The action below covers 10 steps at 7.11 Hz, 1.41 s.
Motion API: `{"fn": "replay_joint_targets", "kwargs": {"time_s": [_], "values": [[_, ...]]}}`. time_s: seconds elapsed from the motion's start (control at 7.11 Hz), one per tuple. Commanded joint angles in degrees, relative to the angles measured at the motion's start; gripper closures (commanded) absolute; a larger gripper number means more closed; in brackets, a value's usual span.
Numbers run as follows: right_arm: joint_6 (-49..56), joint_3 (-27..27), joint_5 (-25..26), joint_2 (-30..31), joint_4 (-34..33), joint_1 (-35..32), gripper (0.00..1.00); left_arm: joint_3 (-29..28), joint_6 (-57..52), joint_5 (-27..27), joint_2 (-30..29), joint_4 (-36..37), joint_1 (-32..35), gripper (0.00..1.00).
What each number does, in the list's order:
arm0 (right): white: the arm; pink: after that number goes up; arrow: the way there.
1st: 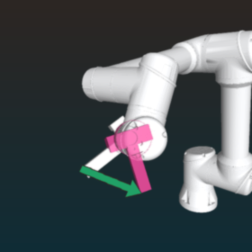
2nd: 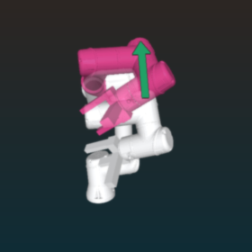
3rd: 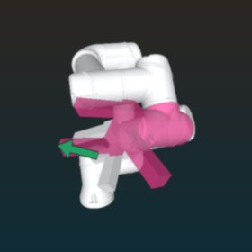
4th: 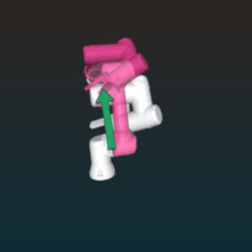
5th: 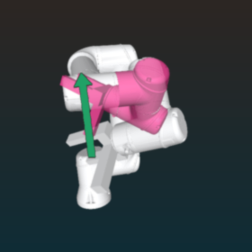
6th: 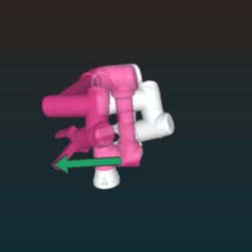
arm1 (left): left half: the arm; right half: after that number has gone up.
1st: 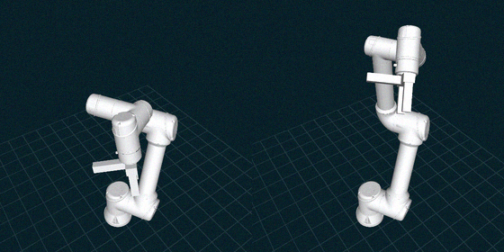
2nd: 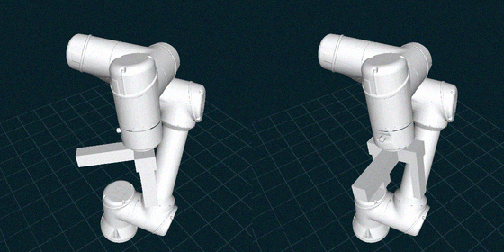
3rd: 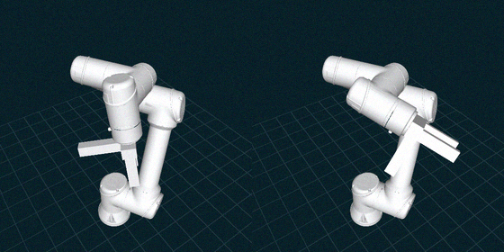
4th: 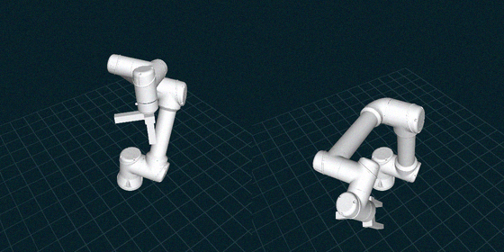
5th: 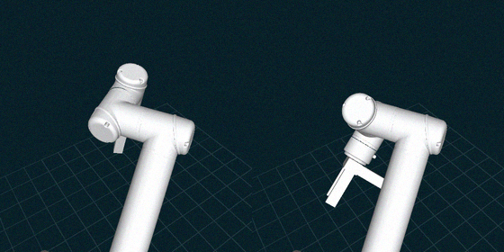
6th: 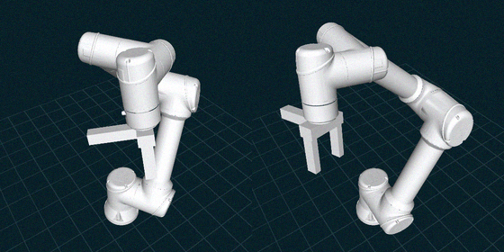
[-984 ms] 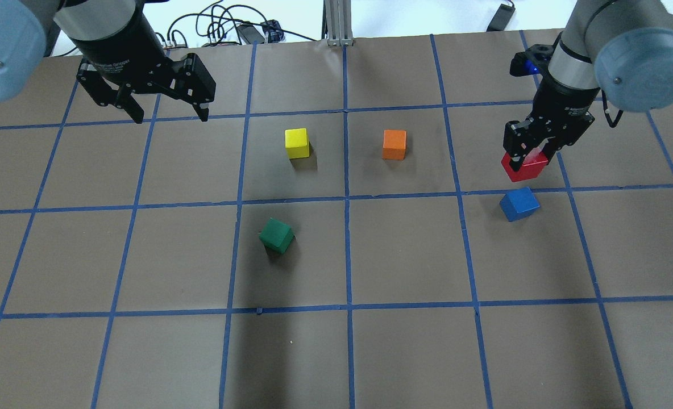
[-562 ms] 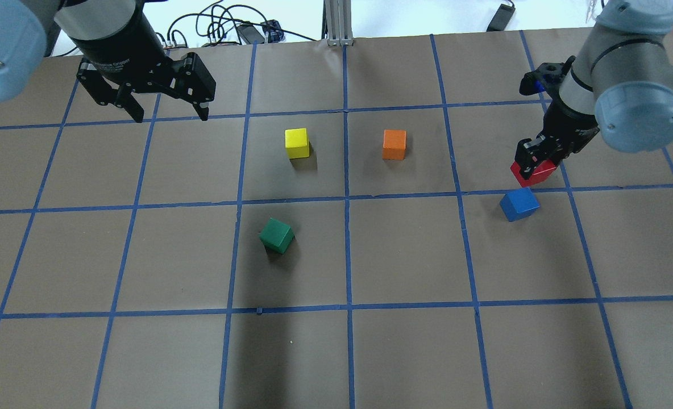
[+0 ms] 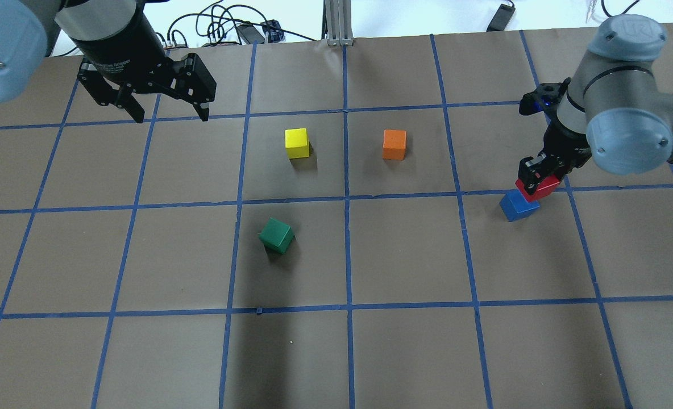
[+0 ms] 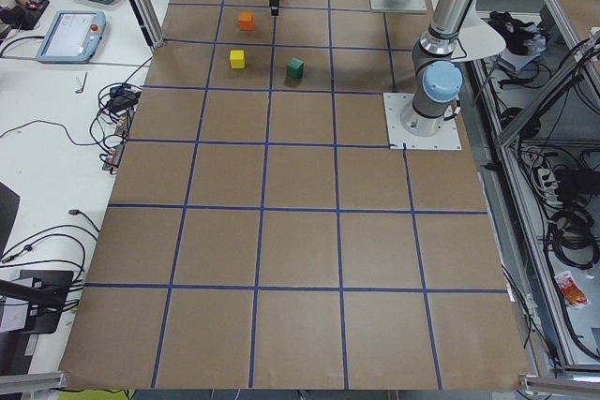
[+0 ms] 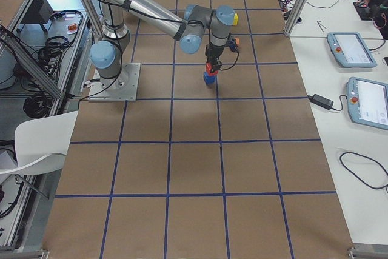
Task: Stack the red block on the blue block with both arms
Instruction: 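Lower the red cube onto the blue cube with the right gripper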
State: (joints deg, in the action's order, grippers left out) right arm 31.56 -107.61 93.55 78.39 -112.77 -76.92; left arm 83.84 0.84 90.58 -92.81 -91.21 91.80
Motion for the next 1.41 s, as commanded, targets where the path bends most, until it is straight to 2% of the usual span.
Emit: {"fn": "replay_joint_targets", "kwargs": {"time_s": [0.0, 0.56, 1.27], "values": [[0.0, -0.8, 0.0, -0.2, -0.1, -0.1, 1.00, 0.0, 0.0, 0.0, 0.0, 0.1, 0.0, 0.00], [-0.1, -1.6, -0.1, -0.3, -0.2, -0.1, 0.99, 0.0, 0.1, 0.0, -0.1, 0.1, 0.0, 0.00], [-0.2, -2.1, -0.7, -0.4, -4.1, -0.1, 0.85, 0.1, 0.0, 0.0, 0.0, 0.1, 0.0, 0.00]]}}
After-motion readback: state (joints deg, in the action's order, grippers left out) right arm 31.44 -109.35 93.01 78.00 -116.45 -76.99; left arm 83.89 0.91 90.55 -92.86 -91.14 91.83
